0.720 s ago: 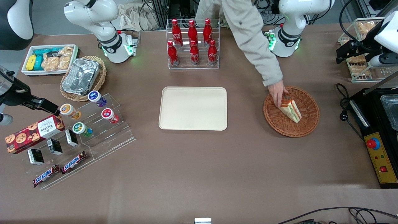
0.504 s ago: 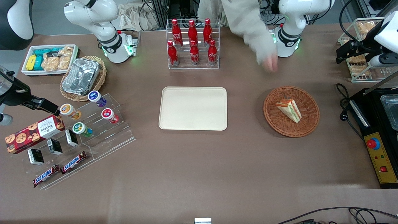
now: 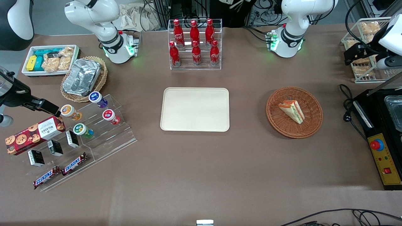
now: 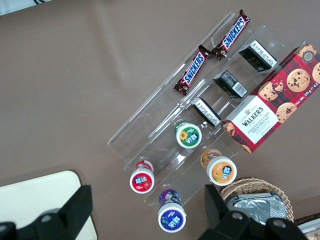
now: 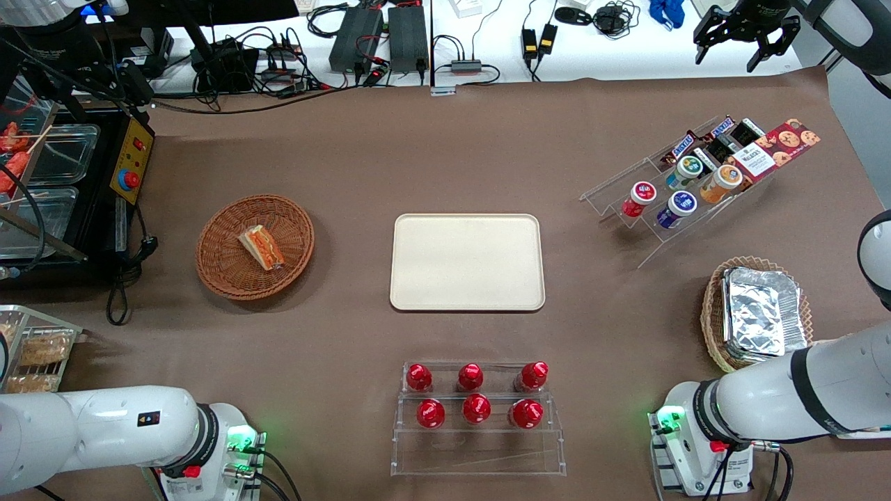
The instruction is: Place sandwich from basket to tray
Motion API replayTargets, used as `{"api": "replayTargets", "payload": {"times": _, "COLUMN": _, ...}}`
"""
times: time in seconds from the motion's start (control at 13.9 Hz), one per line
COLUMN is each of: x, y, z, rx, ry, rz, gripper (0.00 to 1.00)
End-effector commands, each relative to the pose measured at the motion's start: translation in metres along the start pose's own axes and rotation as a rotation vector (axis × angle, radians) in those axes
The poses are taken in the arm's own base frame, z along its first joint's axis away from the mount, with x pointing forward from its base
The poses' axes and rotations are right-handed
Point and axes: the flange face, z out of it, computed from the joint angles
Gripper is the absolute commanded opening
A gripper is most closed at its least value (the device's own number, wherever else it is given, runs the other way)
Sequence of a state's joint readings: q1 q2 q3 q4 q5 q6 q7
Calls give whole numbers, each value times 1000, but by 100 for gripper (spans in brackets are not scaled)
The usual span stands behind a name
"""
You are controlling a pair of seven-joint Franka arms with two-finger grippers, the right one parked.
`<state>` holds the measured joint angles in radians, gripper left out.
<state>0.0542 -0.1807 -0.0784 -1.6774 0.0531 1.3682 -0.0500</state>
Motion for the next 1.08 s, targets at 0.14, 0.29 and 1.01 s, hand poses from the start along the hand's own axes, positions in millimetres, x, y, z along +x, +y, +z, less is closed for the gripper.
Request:
{"api": "replayTargets", "payload": {"times": 0.14, "x": -13, "y": 0, "z": 26, "rx": 1, "ry": 5, "rz": -19, "gripper": 100}}
{"api": "replayTargets", "payload": {"times": 0.29, "x": -25, "y": 3, "z": 62, "rx": -7, "ry": 43, "rz": -81, "gripper": 100}}
{"api": "replayTargets", "payload": {"times": 1.01, "x": -13, "y": 25, "z": 229, "rx": -109, "ry": 98, "rz": -335, "gripper": 100}}
